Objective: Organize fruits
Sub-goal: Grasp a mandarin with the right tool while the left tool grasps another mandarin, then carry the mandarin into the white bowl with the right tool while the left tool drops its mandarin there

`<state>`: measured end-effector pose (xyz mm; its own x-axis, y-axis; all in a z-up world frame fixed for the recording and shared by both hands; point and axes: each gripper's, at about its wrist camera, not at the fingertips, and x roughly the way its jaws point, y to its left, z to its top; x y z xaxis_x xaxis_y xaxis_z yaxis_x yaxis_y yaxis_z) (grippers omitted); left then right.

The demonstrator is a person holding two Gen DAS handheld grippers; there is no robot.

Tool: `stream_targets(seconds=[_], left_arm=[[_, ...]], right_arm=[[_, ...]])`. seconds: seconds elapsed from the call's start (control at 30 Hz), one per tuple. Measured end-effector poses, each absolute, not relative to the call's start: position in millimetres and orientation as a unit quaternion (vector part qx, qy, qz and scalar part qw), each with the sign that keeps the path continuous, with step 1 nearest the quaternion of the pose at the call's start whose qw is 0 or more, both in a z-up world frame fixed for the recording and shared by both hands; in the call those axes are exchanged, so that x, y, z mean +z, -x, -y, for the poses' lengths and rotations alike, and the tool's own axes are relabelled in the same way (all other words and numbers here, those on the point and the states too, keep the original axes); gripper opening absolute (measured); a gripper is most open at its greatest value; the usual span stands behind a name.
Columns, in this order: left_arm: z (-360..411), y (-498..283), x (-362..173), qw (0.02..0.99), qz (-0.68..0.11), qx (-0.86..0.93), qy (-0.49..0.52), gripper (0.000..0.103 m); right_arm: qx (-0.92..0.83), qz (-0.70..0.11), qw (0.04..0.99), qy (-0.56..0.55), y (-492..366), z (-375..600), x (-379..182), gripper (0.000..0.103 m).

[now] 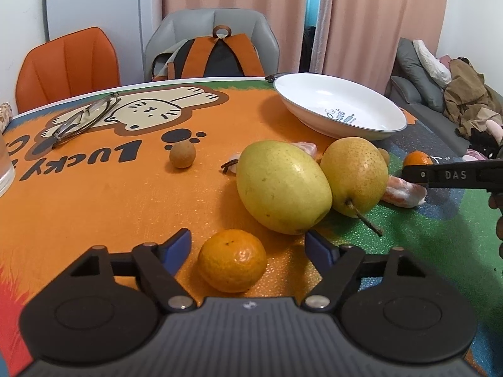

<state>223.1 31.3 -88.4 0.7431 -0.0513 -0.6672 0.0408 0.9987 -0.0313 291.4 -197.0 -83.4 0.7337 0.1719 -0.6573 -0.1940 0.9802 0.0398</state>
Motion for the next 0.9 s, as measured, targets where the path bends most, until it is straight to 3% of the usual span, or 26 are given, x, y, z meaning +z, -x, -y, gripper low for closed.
stream_targets(seconds=[0.33,0.9], left_arm=[[-30.2,-219.8,-83.4,0.928,-0.367,-0.052,0.019,0.037],[-32.8,-200.9,-68.5,0.933,-0.357,-0.045,0.024,0.037]], right_arm=[[0.083,-0.348,0.934,0.02,-289.4,197.5,-80.1,0.042],[0.09,-0.337,0.937,0.019,-274.6,197.4,-69.1,0.042]])
